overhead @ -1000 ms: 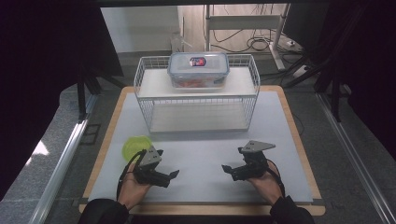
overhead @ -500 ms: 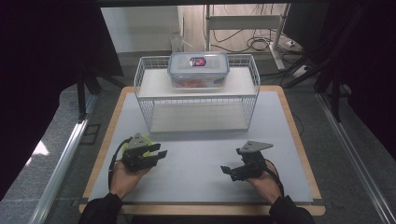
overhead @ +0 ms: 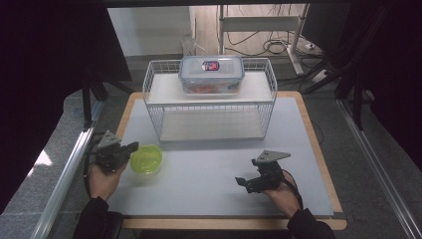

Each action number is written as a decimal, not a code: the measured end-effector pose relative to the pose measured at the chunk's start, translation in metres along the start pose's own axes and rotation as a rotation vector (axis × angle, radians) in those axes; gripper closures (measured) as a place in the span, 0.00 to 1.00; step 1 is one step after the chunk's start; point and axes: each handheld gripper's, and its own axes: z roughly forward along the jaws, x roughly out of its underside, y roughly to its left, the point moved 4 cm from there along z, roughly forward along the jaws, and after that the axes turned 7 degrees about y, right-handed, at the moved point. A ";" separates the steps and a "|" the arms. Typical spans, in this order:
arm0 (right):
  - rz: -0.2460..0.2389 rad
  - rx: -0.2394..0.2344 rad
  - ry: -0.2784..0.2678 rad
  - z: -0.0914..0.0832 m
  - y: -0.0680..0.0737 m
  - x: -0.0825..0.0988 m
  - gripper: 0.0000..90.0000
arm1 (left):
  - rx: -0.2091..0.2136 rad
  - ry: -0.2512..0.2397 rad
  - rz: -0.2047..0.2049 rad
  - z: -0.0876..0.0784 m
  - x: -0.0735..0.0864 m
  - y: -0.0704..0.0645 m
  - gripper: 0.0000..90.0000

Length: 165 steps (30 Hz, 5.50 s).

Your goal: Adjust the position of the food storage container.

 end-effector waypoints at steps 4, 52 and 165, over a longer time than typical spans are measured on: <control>0.001 0.000 0.003 0.000 -0.001 0.000 0.06 | -0.024 0.027 -0.055 0.003 0.013 0.021 1.00; 0.011 0.006 0.046 0.003 -0.002 0.004 0.07 | 0.180 0.264 0.023 0.066 0.028 -0.030 1.00; 0.019 0.015 0.091 0.006 -0.004 0.009 0.07 | 0.340 0.305 0.132 0.116 -0.008 -0.140 1.00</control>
